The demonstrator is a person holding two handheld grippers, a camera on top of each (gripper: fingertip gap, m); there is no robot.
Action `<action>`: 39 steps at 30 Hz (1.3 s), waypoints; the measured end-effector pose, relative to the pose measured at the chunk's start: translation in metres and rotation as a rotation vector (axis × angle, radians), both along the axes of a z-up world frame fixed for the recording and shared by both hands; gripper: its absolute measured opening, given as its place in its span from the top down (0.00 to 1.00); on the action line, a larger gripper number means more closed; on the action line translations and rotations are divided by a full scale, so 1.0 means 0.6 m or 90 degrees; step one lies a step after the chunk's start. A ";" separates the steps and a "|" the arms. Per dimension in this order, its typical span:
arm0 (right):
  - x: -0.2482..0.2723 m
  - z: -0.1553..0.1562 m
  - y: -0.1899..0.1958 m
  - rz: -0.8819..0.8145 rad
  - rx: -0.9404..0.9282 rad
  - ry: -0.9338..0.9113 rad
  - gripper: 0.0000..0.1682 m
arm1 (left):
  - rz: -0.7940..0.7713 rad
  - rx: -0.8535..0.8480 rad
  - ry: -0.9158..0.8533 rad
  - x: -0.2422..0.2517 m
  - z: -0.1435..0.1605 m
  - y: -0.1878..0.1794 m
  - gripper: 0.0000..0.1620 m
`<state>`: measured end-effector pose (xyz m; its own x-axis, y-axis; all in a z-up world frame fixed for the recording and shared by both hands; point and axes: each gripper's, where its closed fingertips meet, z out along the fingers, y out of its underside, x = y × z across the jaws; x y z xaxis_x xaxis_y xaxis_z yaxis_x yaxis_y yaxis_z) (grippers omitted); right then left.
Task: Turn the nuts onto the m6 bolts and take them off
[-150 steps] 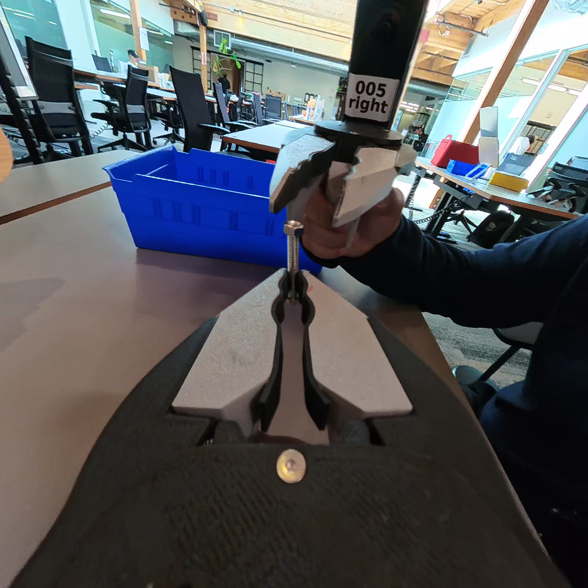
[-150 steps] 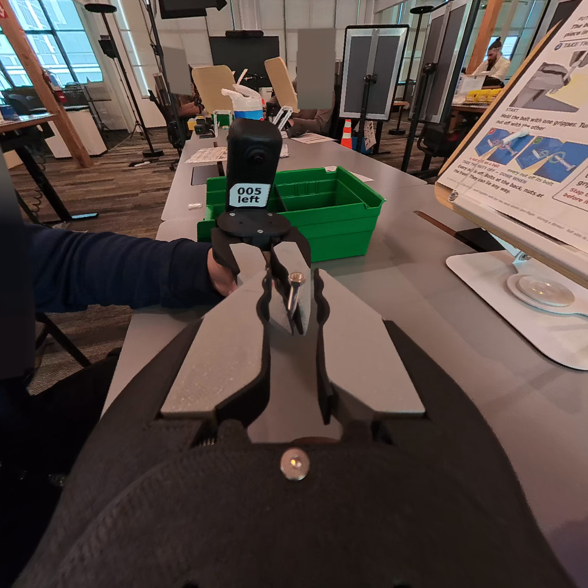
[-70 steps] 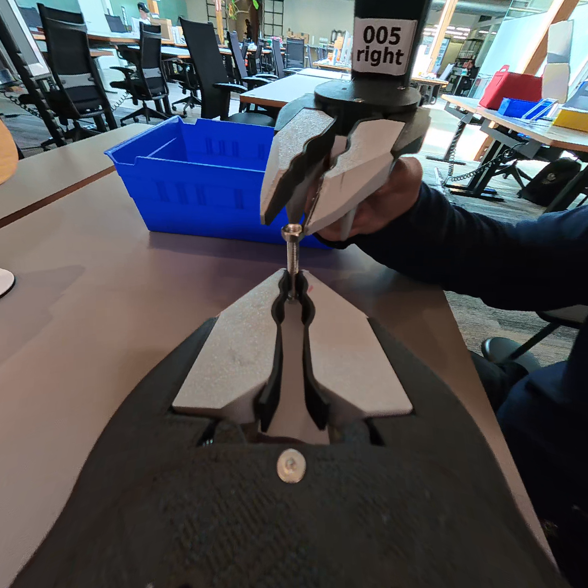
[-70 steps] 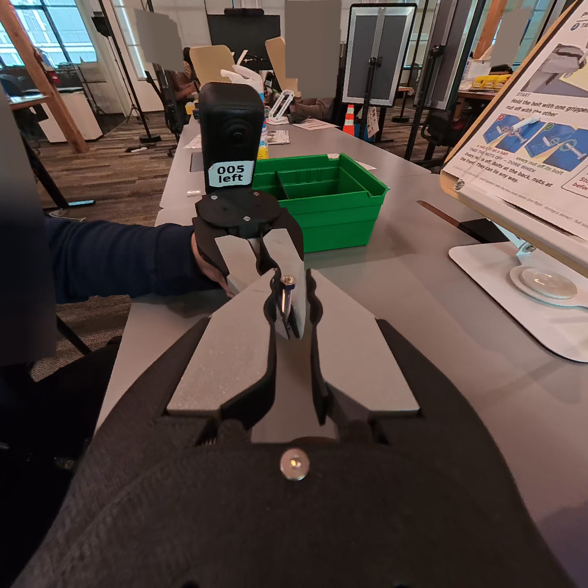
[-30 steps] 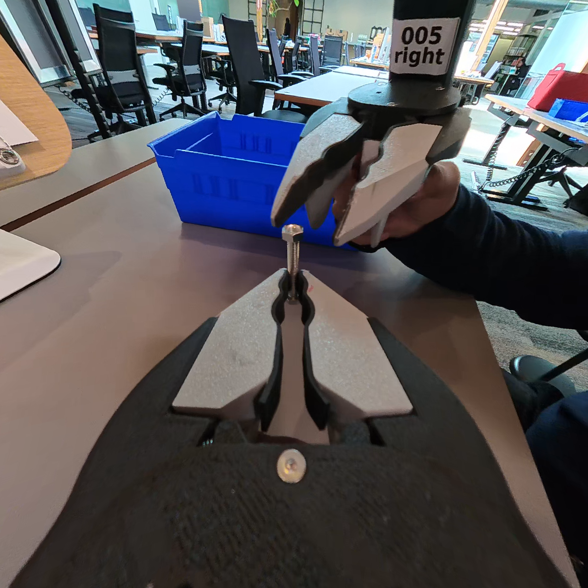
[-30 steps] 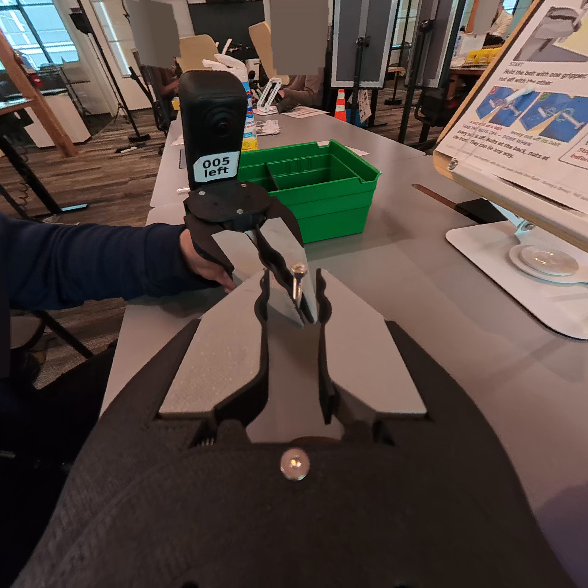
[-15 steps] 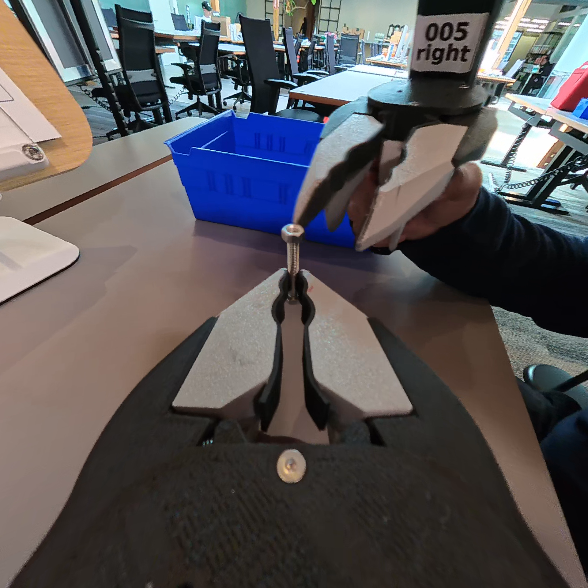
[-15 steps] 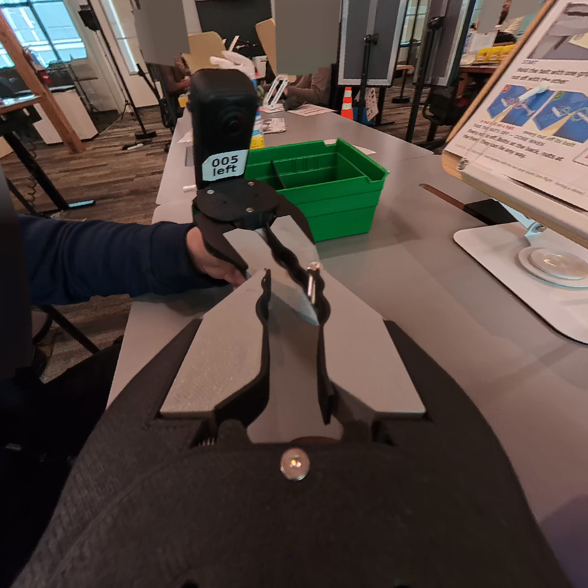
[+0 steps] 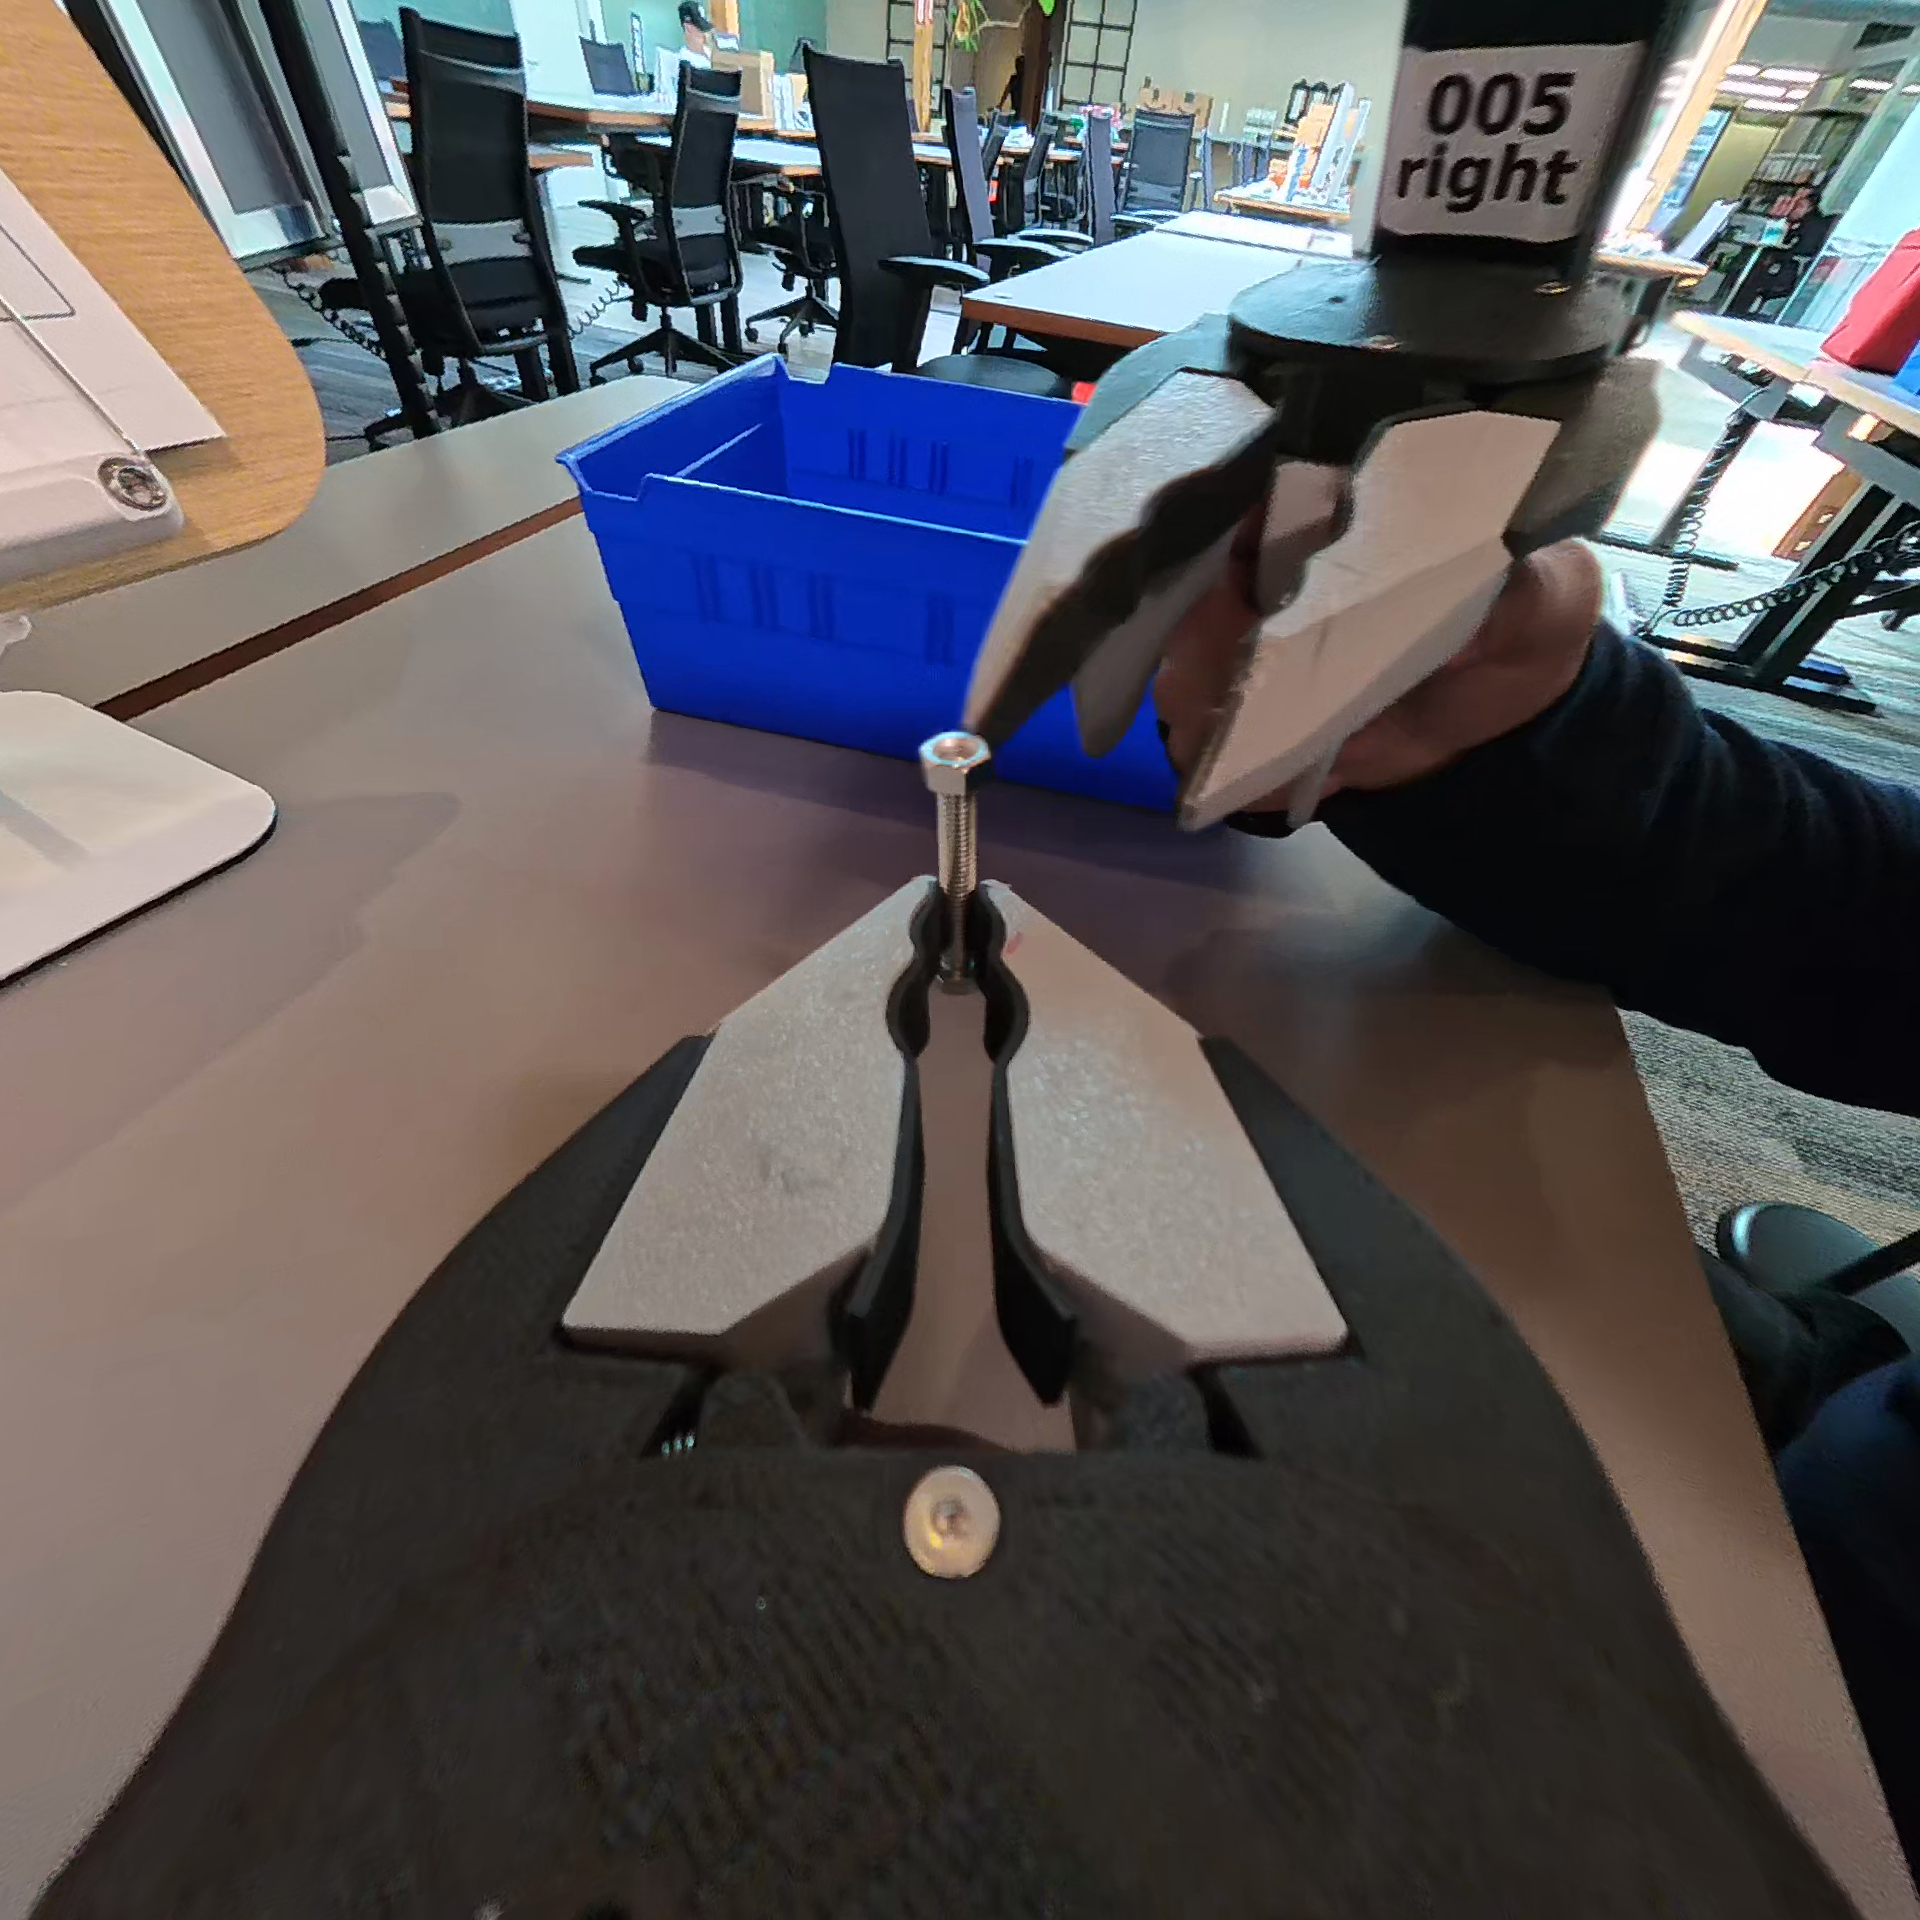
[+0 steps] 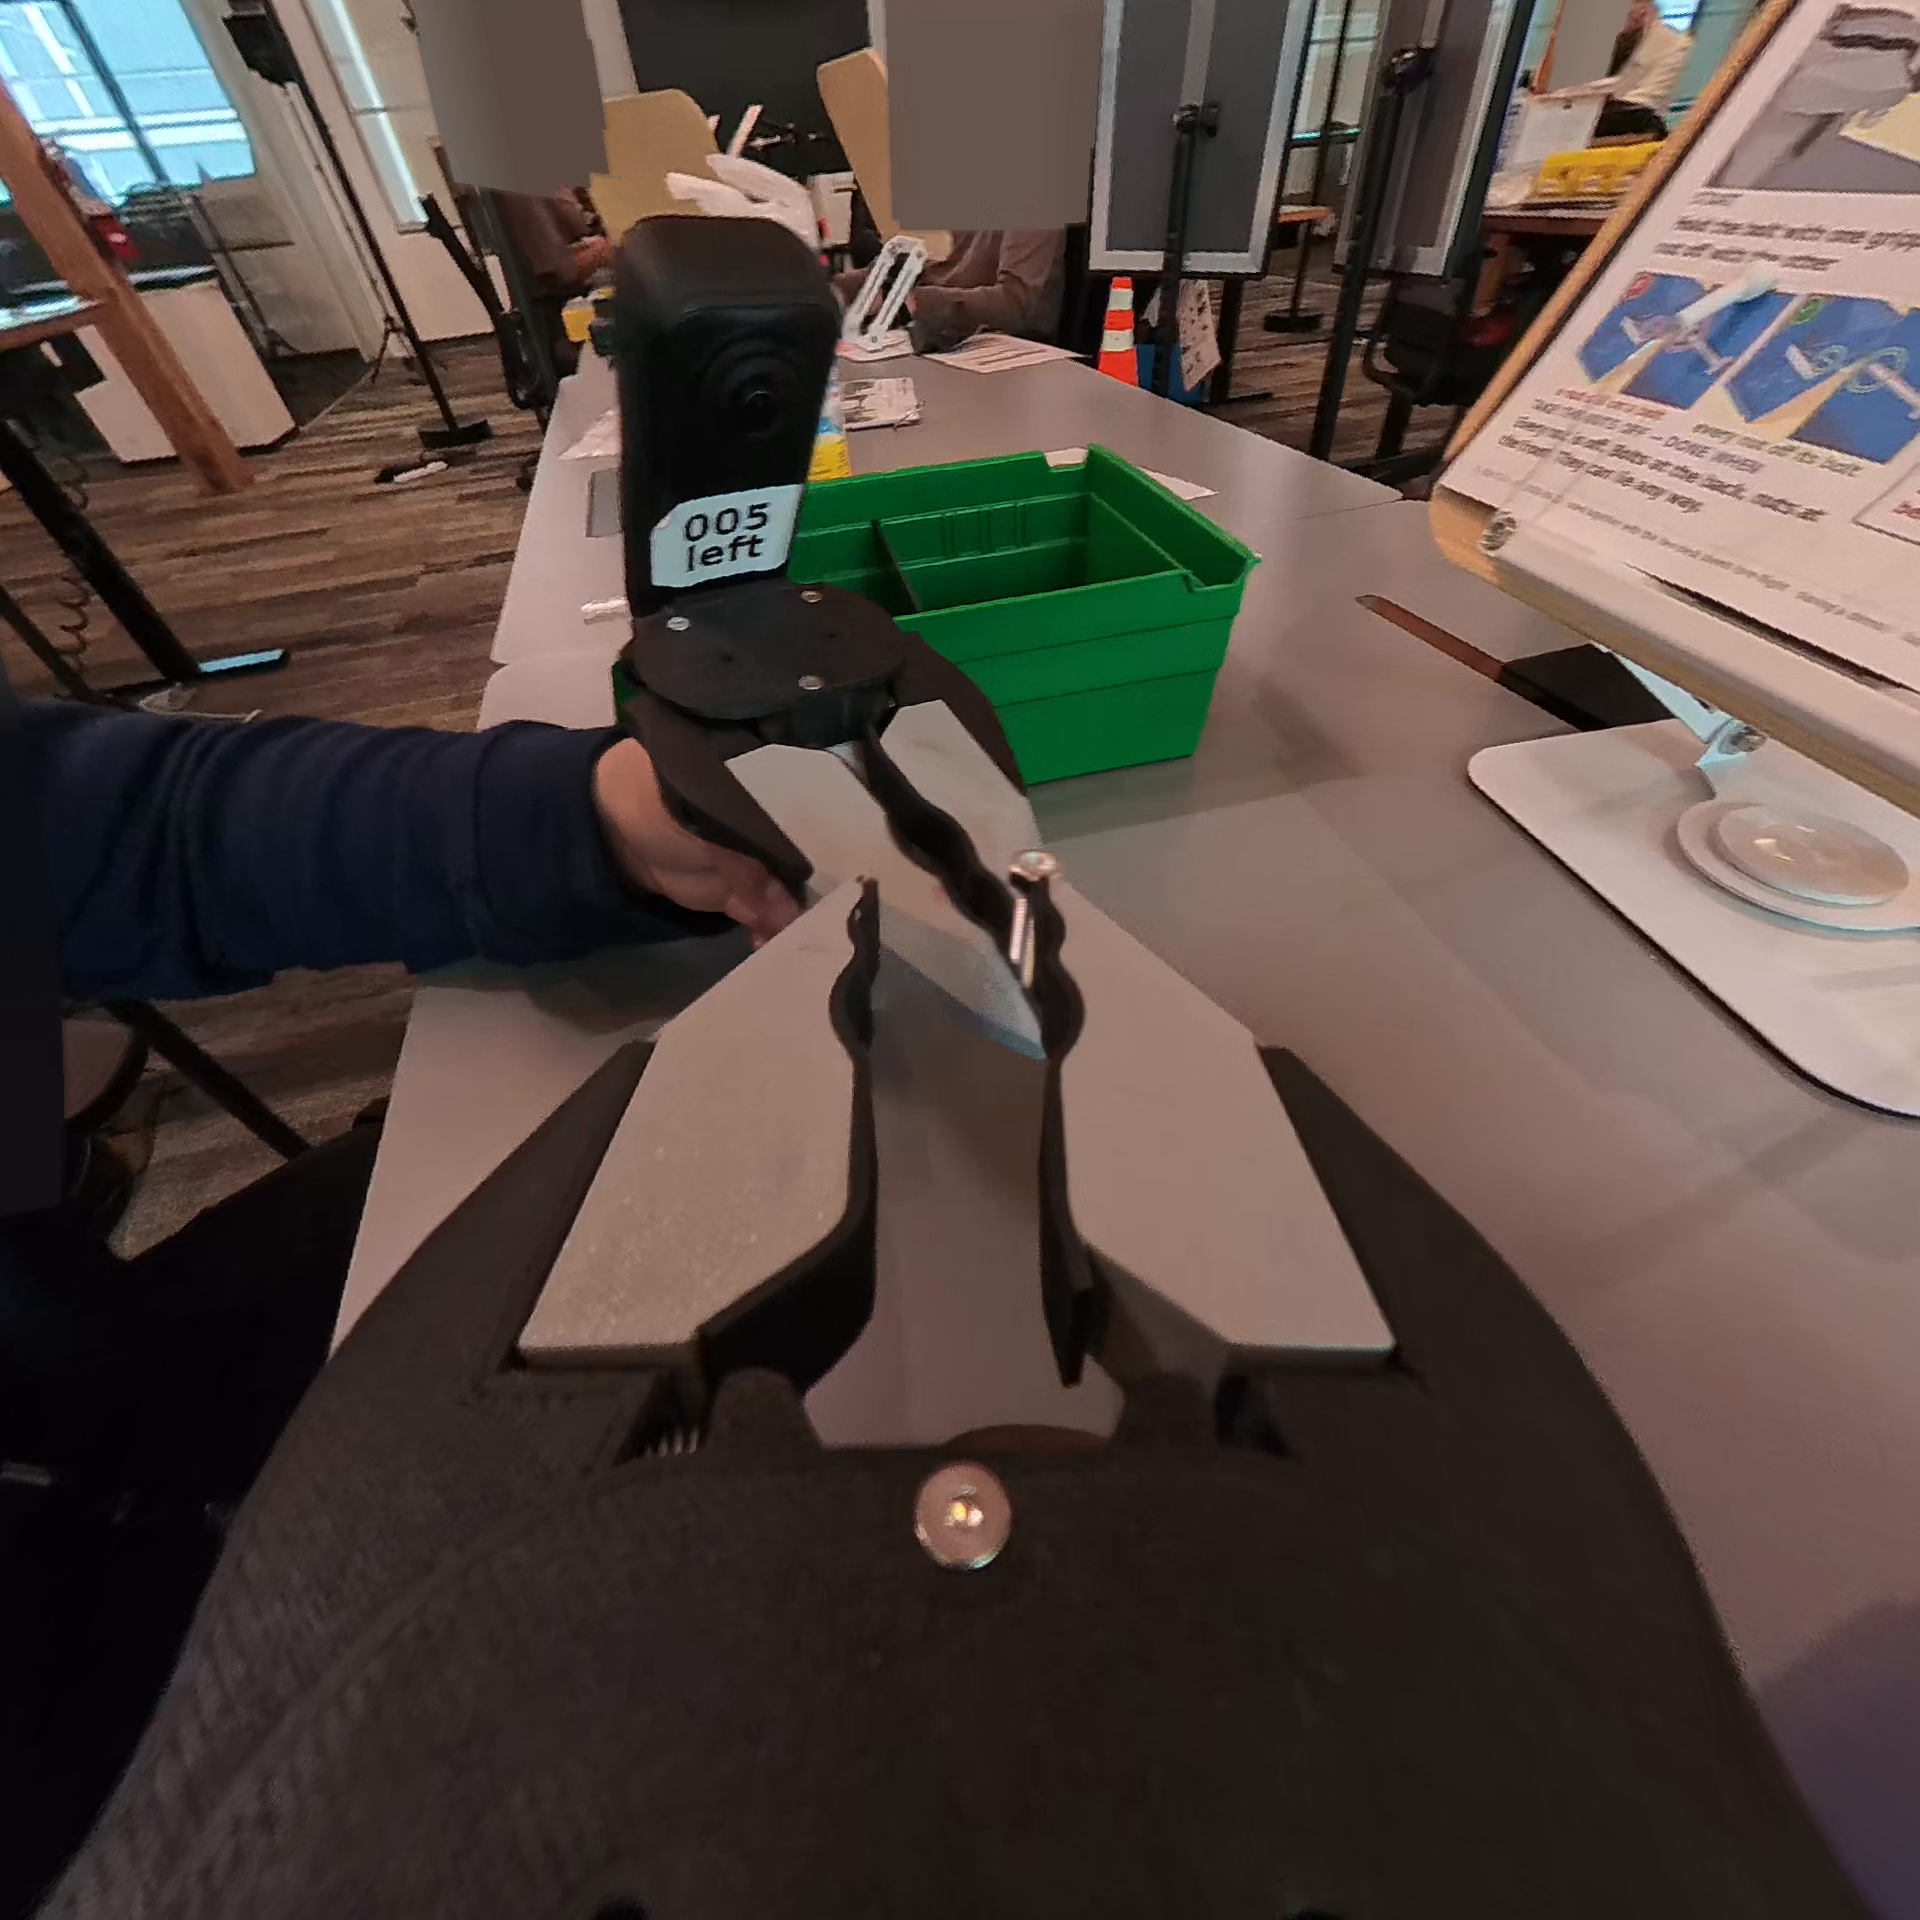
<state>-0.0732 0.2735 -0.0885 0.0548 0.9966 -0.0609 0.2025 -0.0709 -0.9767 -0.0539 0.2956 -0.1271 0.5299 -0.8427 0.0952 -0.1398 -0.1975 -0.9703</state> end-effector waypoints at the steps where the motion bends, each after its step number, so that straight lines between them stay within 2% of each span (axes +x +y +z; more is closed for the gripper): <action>1: -0.001 0.000 -0.009 0.018 0.004 -0.003 0.87 | 0.003 -0.003 0.000 -0.002 -0.001 0.002 0.99; 3: -0.003 -0.001 -0.020 0.039 0.012 -0.007 0.89 | 0.008 -0.007 -0.006 -0.005 0.000 0.004 0.99; 11: 0.002 0.004 0.007 -0.012 -0.013 0.012 0.83 | 0.006 -0.006 -0.004 -0.003 0.000 0.003 0.99; 15: -0.005 -0.001 -0.007 0.012 -0.006 0.002 0.82 | 0.005 -0.005 0.000 0.000 -0.002 0.002 0.99; 18: -0.009 -0.008 -0.025 0.046 0.004 -0.017 0.86 | 0.006 -0.008 -0.003 -0.002 -0.002 0.003 0.99; 28: 0.004 -0.002 0.021 -0.043 -0.013 -0.002 0.83 | 0.005 -0.007 -0.001 0.000 -0.002 0.002 0.99; 31: -0.001 -0.003 0.006 -0.012 -0.019 0.000 0.83 | 0.010 -0.006 0.001 -0.002 -0.003 0.004 0.99; 35: -0.005 -0.003 -0.029 0.058 0.001 -0.011 0.90 | 0.019 -0.014 -0.001 -0.007 -0.005 0.009 0.99; 39: -0.001 -0.003 0.003 -0.011 -0.004 -0.006 0.84 | 0.015 -0.010 -0.002 -0.004 -0.003 0.006 0.99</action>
<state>-0.0740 0.2755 -0.0904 0.0726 0.9952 -0.0660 0.2103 -0.0799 -0.9744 -0.0563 0.2990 -0.1288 0.5487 -0.8288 0.1101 -0.1322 -0.2160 -0.9674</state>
